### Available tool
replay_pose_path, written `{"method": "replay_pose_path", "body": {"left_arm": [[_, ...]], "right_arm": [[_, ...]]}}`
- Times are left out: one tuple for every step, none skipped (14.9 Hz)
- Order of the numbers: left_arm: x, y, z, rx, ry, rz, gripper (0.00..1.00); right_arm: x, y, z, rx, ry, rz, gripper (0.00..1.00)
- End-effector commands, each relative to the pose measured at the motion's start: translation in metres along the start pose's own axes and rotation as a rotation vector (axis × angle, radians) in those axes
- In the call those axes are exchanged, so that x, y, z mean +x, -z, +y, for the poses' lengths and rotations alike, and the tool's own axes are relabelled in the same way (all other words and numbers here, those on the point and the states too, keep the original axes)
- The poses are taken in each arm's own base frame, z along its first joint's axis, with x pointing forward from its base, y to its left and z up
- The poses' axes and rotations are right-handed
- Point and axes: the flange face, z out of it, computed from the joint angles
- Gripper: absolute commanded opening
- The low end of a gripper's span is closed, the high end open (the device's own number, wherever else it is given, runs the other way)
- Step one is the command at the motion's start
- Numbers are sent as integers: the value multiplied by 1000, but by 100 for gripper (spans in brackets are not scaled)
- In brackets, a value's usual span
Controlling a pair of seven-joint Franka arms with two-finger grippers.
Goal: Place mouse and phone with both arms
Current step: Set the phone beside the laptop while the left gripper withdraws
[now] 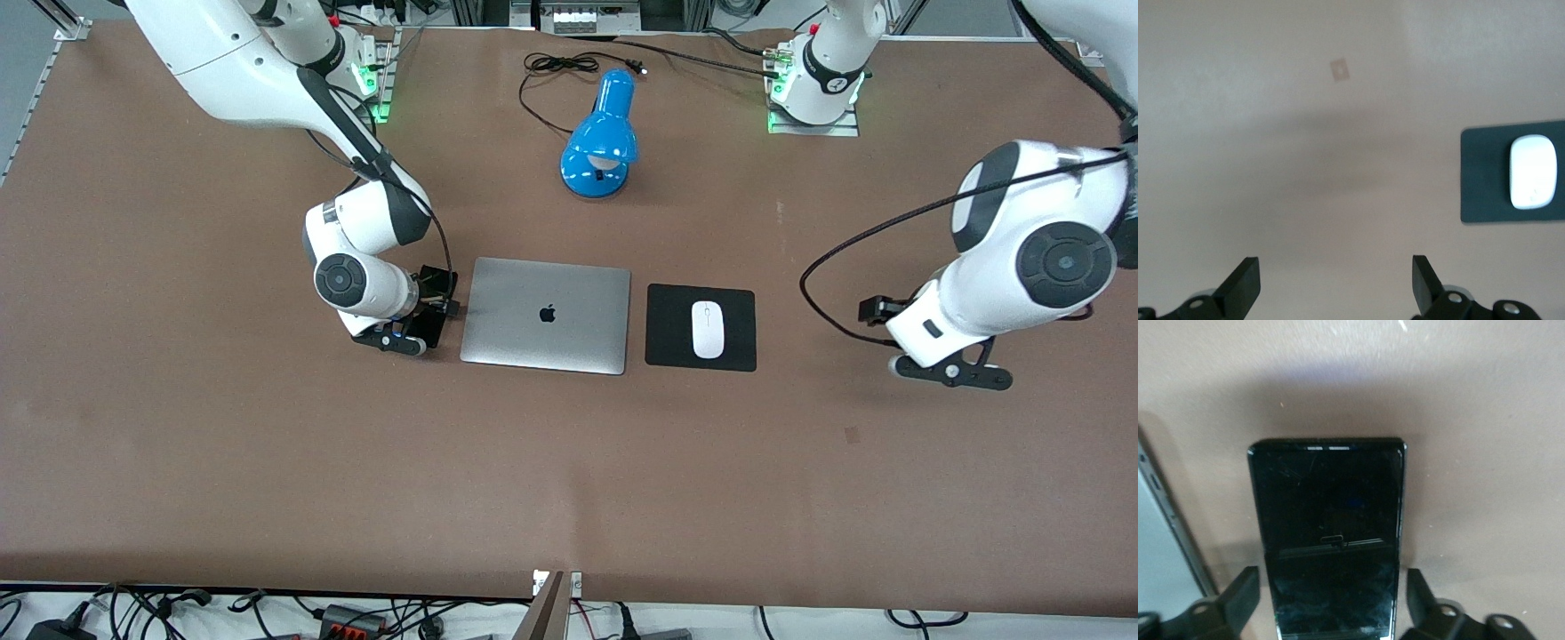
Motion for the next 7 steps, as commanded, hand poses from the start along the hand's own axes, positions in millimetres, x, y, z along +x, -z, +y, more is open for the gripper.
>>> {"method": "replay_pose_path", "body": {"left_arm": [[-21, 56, -17, -102, 14, -34, 100], [-33, 74, -19, -112, 21, -12, 100], [-45, 90, -29, -107, 47, 15, 100], [-53, 92, -34, -119, 53, 16, 100], [-66, 96, -45, -143, 65, 26, 100], [-74, 92, -53, -174, 76, 43, 100], [-88, 89, -59, -209, 103, 74, 100]], "right_arm": [[-4, 48, -1, -3, -7, 24, 100], [-7, 70, -2, -10, 8, 48, 100], [-10, 100, -1, -2, 22, 83, 100], [-13, 127, 0, 2, 36, 108, 100], [-15, 155, 5, -4, 61, 115, 100], [-15, 181, 3, -6, 86, 122, 100], [-11, 206, 5, -9, 96, 122, 100]]}}
